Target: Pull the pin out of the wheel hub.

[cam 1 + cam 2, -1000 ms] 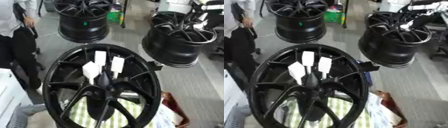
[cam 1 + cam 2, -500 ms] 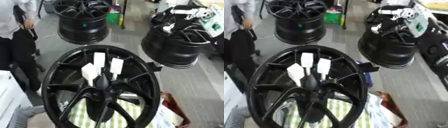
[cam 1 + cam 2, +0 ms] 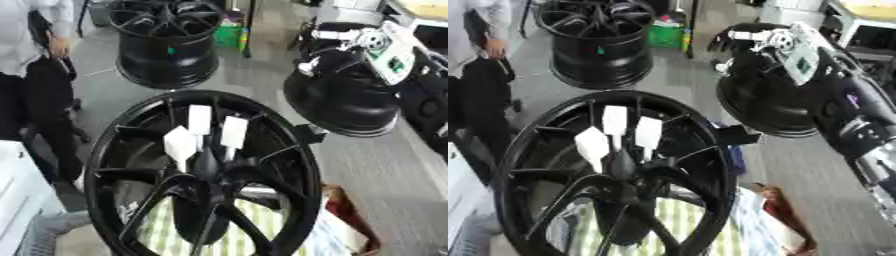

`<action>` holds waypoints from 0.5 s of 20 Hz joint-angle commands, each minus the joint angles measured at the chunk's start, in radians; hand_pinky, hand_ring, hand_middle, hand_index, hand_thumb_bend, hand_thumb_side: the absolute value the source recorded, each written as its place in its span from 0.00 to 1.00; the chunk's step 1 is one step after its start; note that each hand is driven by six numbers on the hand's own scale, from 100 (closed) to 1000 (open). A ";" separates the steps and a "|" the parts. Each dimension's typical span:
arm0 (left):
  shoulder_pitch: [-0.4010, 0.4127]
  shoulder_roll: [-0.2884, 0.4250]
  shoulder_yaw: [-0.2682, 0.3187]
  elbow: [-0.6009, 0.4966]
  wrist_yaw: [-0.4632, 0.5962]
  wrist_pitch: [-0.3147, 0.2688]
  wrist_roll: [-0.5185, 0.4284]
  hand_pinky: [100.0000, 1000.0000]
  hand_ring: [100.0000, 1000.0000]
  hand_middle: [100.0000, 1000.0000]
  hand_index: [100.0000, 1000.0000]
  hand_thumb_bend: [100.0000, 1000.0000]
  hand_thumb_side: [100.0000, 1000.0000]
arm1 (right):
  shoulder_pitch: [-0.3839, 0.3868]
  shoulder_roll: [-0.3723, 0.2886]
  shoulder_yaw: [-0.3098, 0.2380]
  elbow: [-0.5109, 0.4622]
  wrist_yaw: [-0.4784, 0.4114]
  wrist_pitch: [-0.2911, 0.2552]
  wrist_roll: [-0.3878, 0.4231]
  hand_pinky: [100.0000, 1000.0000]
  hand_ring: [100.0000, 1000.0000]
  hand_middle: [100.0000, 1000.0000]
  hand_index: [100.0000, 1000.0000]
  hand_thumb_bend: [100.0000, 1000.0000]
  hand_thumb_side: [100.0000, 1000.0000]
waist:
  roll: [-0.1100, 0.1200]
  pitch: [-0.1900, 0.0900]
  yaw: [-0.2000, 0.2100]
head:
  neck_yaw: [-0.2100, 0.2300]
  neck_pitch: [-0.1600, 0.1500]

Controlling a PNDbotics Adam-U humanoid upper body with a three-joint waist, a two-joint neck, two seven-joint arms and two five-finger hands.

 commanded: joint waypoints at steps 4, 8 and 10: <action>0.003 0.005 0.008 -0.017 0.005 0.012 0.006 0.82 0.83 0.60 0.82 0.14 0.51 | -0.012 0.018 0.005 -0.060 0.012 0.067 -0.001 0.87 0.86 0.83 0.85 0.00 0.37 | 0.009 -0.020 -0.016 | 0.015 -0.006; 0.006 0.004 0.010 -0.017 0.005 0.014 0.008 0.82 0.83 0.60 0.82 0.14 0.51 | 0.003 0.037 0.011 -0.066 0.034 0.108 -0.012 0.87 0.86 0.83 0.85 0.00 0.37 | 0.010 -0.027 -0.021 | 0.017 -0.002; 0.008 0.004 0.011 -0.017 0.005 0.015 0.009 0.82 0.83 0.60 0.82 0.14 0.51 | 0.006 0.043 0.014 -0.063 0.043 0.118 -0.011 0.87 0.86 0.83 0.85 0.00 0.38 | 0.010 -0.030 -0.023 | 0.017 0.004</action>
